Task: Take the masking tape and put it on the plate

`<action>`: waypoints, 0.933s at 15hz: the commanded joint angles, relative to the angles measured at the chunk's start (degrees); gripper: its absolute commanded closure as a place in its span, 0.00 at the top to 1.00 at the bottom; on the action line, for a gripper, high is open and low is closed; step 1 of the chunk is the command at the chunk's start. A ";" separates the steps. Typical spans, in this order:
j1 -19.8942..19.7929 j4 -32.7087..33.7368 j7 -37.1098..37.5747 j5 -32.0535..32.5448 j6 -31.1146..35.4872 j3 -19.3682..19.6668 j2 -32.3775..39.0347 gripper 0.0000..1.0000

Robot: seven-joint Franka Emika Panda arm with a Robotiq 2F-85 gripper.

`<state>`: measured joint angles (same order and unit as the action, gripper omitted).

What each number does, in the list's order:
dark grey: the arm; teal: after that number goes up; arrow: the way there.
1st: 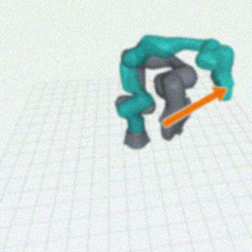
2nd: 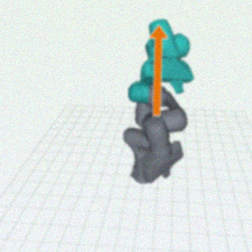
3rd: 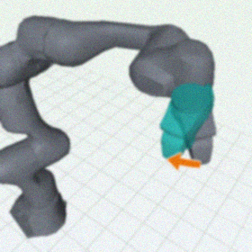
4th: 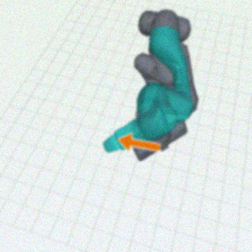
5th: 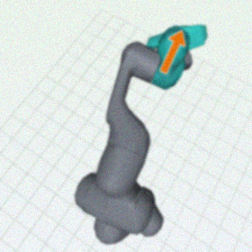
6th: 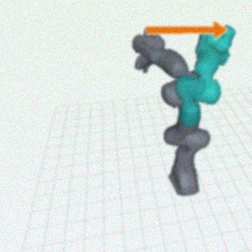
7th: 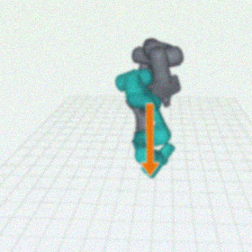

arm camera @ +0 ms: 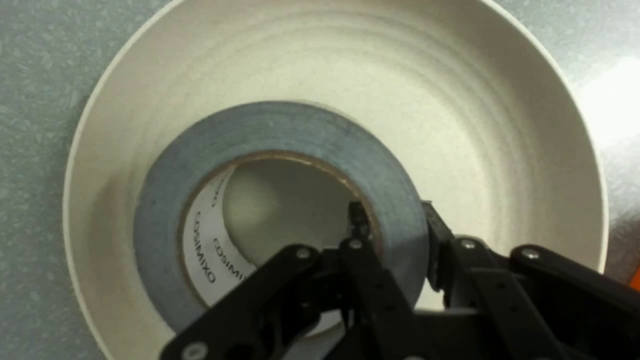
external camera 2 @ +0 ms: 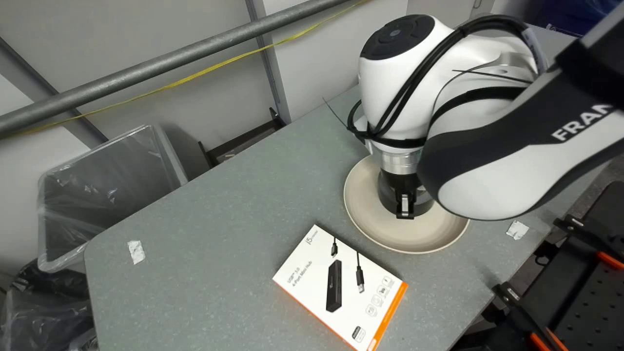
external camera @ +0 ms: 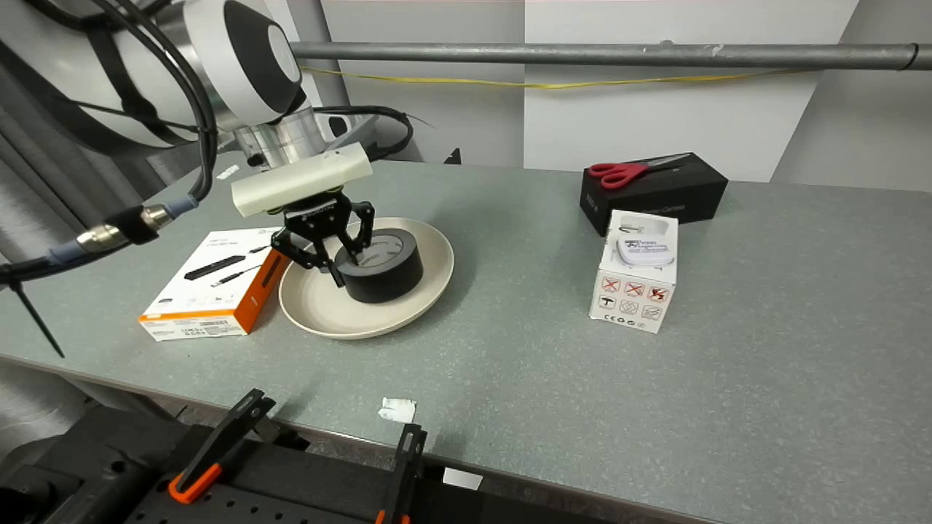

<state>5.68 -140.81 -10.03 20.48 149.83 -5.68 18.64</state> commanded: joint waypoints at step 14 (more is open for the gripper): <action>1.66 2.09 -0.27 3.52 -1.34 1.39 0.58 1.00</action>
<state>6.96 -138.76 -10.04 24.34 148.57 -4.61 19.27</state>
